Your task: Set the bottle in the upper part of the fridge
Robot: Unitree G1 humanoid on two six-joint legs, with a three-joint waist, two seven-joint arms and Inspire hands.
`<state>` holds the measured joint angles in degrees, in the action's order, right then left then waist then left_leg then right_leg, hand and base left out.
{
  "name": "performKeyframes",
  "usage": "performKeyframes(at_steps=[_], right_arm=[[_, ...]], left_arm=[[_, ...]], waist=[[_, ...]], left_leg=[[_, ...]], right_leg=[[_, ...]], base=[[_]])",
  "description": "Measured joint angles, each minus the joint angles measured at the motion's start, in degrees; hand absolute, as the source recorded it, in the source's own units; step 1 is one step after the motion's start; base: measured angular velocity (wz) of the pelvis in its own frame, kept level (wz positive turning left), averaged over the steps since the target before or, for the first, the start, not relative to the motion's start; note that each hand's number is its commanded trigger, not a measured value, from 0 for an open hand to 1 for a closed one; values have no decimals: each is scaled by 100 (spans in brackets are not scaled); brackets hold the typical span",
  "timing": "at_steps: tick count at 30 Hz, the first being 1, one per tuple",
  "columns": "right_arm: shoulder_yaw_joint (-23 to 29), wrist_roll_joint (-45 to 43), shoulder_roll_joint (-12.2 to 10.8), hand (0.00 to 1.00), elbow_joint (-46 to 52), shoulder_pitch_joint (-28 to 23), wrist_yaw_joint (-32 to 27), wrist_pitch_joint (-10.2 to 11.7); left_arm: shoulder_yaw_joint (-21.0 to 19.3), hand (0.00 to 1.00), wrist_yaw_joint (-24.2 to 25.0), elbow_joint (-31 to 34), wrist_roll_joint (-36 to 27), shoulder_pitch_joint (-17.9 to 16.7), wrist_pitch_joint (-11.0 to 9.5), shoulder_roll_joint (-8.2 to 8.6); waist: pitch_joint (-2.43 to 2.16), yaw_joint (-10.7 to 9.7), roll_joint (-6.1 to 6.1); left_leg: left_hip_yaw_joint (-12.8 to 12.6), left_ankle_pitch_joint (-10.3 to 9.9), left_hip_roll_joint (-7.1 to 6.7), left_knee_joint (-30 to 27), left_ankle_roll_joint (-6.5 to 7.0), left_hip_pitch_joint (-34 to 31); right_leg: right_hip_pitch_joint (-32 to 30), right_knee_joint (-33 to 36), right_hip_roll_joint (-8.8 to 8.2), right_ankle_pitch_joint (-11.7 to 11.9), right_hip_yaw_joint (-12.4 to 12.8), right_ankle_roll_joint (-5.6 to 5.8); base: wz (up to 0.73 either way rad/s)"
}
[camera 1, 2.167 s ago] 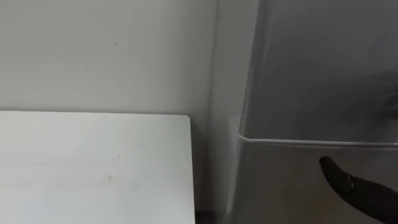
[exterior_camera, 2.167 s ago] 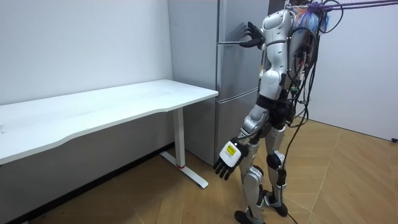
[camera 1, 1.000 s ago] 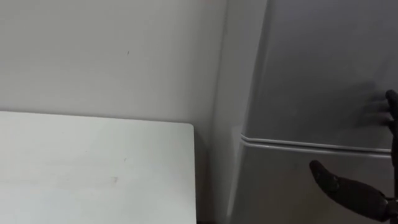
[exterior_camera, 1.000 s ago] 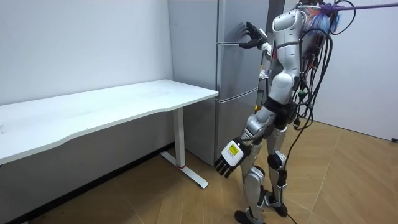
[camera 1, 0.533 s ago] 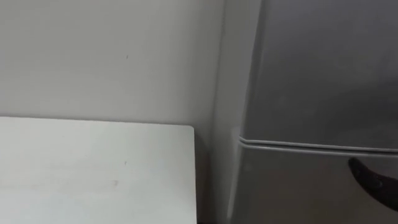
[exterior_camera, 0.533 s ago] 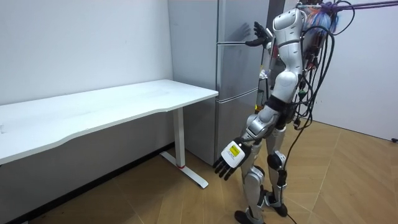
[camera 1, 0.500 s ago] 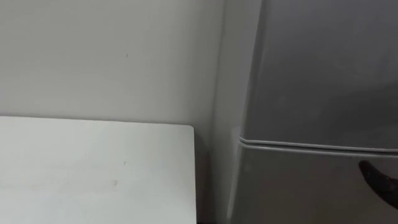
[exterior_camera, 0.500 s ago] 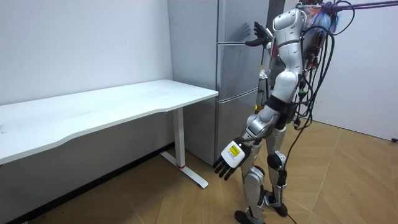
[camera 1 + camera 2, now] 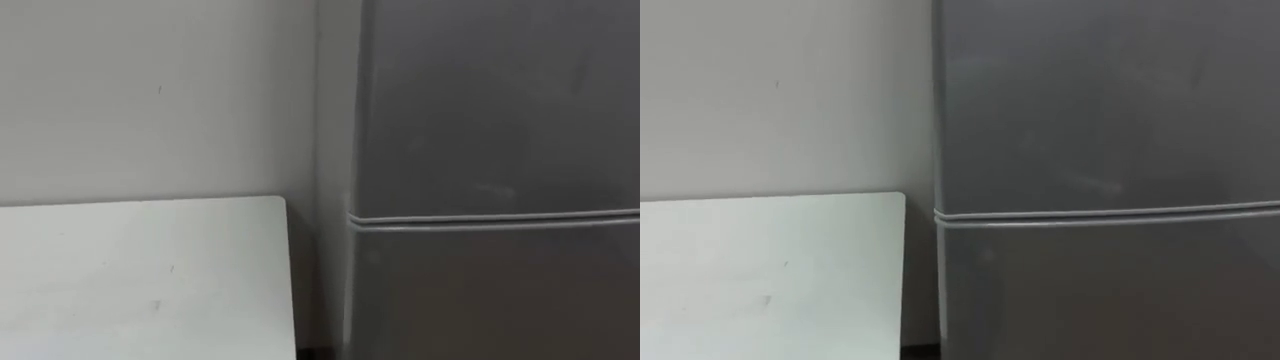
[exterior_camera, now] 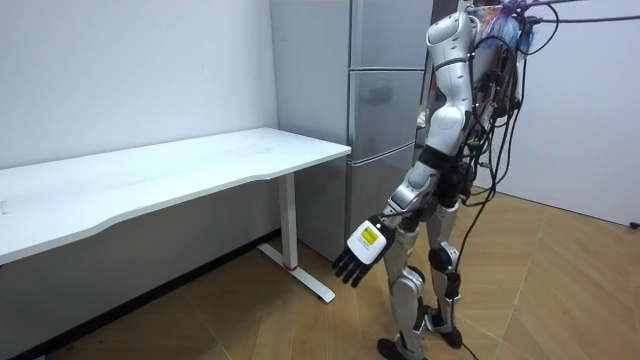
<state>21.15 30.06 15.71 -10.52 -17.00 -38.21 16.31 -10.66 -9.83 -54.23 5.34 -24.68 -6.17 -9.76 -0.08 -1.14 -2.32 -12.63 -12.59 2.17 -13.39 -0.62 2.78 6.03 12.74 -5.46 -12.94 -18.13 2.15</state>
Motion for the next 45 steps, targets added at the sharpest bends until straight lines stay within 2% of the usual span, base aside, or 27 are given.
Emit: performKeyframes(at_steps=[3, 7, 8, 9, 10, 11, 14, 18, 20, 26, 31, 35, 42, 45], right_arm=[[-233, 426, -34, 0, -317, -60, -189, -7], [-769, 520, -273, 0, -1841, -183, -46, 20], [-941, 539, -368, 0, -2236, -234, 57, -23], [-971, 539, -431, 0, -2430, -222, 102, -49], [-1013, 538, -513, 0, -2792, -210, 194, -99], [-1113, 527, -526, 0, -3167, -208, 288, -112], [-1319, 528, -577, 0, -3854, -207, 554, -244], [-1515, 406, -633, 0, -4306, -177, 993, -338], [-1630, 282, -662, 0, -4678, -121, 1382, -406], [-1967, -549, -737, 0, -4994, -33, 2213, -575], [-2141, -1075, -772, 0, -4994, 70, 2748, -618], [-2390, -1493, -777, 0, -4987, 255, 3107, -768], [-2669, -1536, -783, 0, -5034, 403, 3680, -775], [-2669, -1536, -783, 0, -5083, 484, 3903, -881]], left_arm=[[131, 0, -96, -38, -156, 11, 47, 0], [388, 0, -227, -174, -264, -2, 51, 15], [448, 0, -232, -202, -267, -23, 48, 56], [471, 0, -234, -240, -275, -28, 48, 86], [504, 0, -234, -340, -278, -17, 49, 155], [516, 0, -234, -378, -278, 0, 49, 228], [584, 0, -235, -426, -345, 64, 43, 295], [632, 0, -205, -695, -362, 186, 51, 311], [633, 0, -191, -810, -366, 284, 60, 311], [638, 0, -13, -814, -353, 301, 83, 350], [643, 0, 80, -872, -350, 392, 83, 369], [814, 0, 184, -870, -351, 391, 125, 360], [912, 0, 339, -866, -342, 408, 227, 358], [915, 0, 416, -867, -346, 434, 316, 356]], waist=[[13, -34, 11], [11, -8, -18], [-9, -5, 40], [-20, -5, 42], [-37, -23, 114], [-36, -41, 194], [-34, -50, 269], [-22, -37, 249], [1, -20, 222], [10, 3, 206], [9, 26, 205], [15, 32, 214], [19, 136, 211], [26, 164, 198]], left_leg=[[-8, 0, -3, 10, 1, 26], [12, -24, 5, -1, -4, 74], [22, -34, 5, -8, -7, 65], [24, -38, 5, -9, -6, 58], [21, -51, 3, -22, -4, 64], [19, -56, -5, -29, -3, 72], [24, -54, -24, -29, -4, 122], [11, -55, -43, -19, -3, 194], [18, -58, -57, -27, 4, 192], [14, -84, -58, -15, 21, 152], [14, -84, -58, -17, 20, 78], [36, -84, -64, -37, 20, 78], [99, -85, -63, -55, 22, 9], [174, -89, -66, -117, 28, -42]], right_leg=[[21, -23, 2, 1, 7, 1], [119, -109, 18, -2, -21, 7], [105, -106, 22, -3, -8, 8], [105, -105, 21, -3, -6, 8], [108, -98, 20, -4, 13, 10], [123, -99, 9, -8, 3, 17], [142, -54, -14, -56, -12, 33], [191, -89, -30, -84, 15, 44], [201, -92, -44, -94, 2, 62], [152, -90, -38, -101, 44, 76], [94, -85, -31, -100, 64, 75], [92, -8, -56, -98, -28, 75], [100, -20, -59, -99, -125, 75], [88, -20, -65, -101, -194, 74]], base=[[0], [3], [0], [-4], [-4], [0], [3], [-1], [4], [0], [0], [4], [7], [13]])
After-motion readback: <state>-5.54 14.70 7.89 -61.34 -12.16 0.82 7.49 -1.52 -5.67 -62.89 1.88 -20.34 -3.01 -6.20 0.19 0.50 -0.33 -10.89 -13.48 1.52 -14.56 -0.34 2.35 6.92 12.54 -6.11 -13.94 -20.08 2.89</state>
